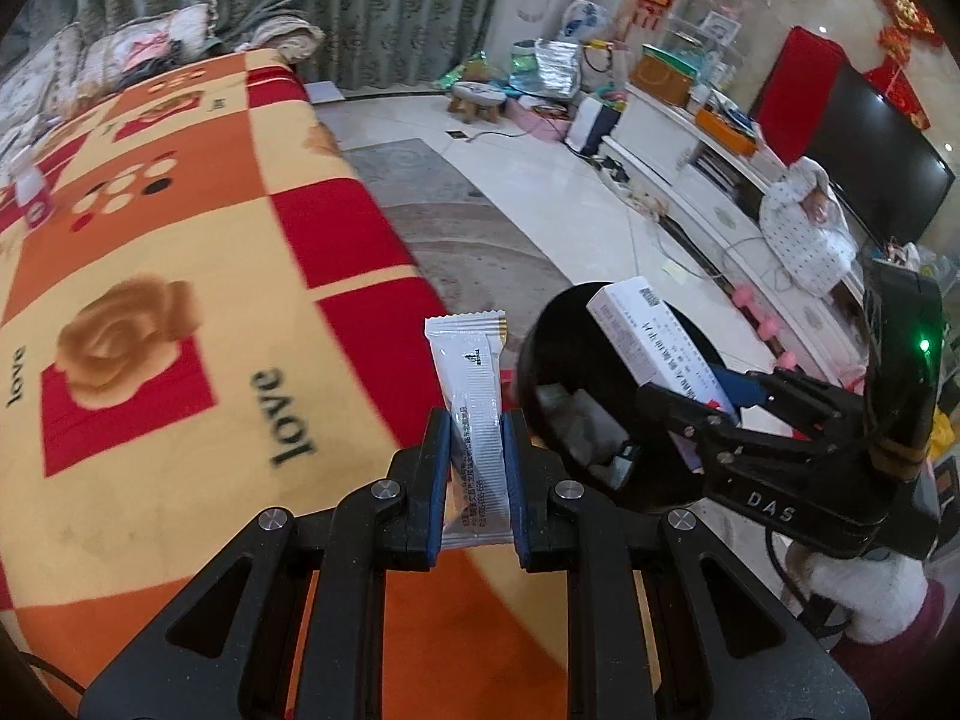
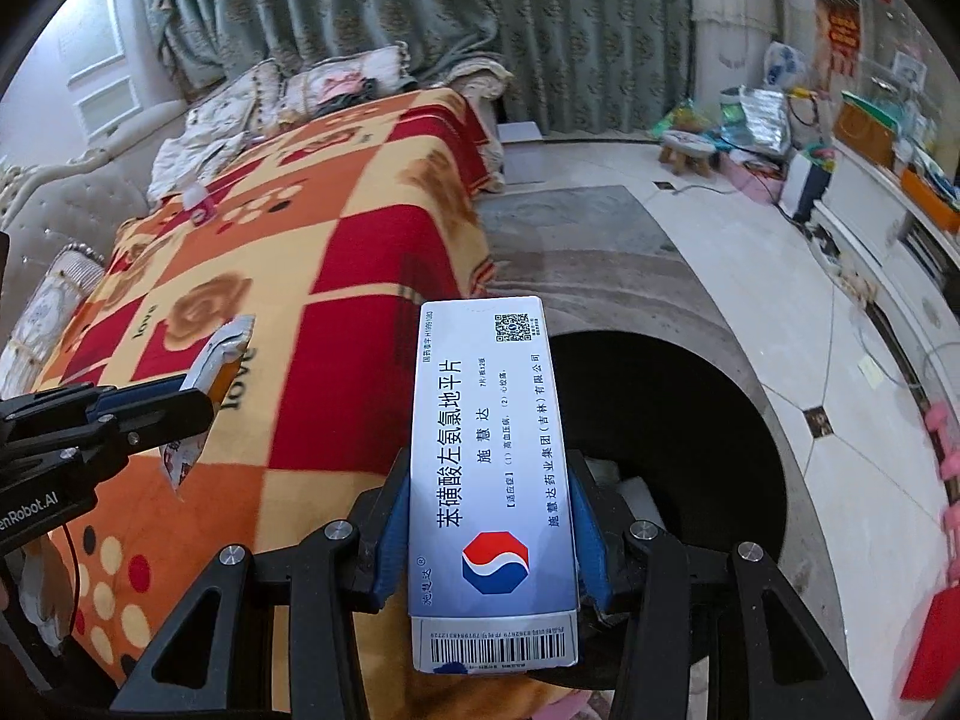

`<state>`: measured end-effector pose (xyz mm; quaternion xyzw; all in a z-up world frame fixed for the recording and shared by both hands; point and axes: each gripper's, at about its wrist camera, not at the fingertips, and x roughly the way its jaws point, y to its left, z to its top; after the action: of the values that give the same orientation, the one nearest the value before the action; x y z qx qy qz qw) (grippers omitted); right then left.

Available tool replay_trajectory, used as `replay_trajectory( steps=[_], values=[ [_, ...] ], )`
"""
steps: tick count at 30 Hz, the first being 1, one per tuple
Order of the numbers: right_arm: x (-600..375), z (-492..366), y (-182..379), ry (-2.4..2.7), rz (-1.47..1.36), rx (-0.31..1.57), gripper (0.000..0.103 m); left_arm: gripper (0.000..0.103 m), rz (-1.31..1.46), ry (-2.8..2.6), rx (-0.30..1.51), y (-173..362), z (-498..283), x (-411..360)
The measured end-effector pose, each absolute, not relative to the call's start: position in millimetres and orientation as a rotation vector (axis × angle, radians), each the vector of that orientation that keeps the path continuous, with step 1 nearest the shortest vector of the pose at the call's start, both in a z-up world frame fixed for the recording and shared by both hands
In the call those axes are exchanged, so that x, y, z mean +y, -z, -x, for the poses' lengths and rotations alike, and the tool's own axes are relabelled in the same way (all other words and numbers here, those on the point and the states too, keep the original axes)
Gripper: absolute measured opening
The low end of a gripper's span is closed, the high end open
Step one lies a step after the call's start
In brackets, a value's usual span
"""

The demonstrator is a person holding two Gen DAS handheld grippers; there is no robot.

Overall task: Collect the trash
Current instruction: 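Carry the white sachet and white box over the black bin, then open both tools to drop the sachet and box into the bin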

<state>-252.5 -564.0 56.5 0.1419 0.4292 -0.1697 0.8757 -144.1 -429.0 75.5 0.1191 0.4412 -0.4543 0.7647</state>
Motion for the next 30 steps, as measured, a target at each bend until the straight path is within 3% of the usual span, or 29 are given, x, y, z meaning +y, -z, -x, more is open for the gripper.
replay_trajectory(
  steps=[30],
  values=[
    [-615, 280, -35, 0.477, -0.392, 0.921, 0.045, 0.015, -0.236, 1.104, 1.035, -57, 151, -498]
  ],
)
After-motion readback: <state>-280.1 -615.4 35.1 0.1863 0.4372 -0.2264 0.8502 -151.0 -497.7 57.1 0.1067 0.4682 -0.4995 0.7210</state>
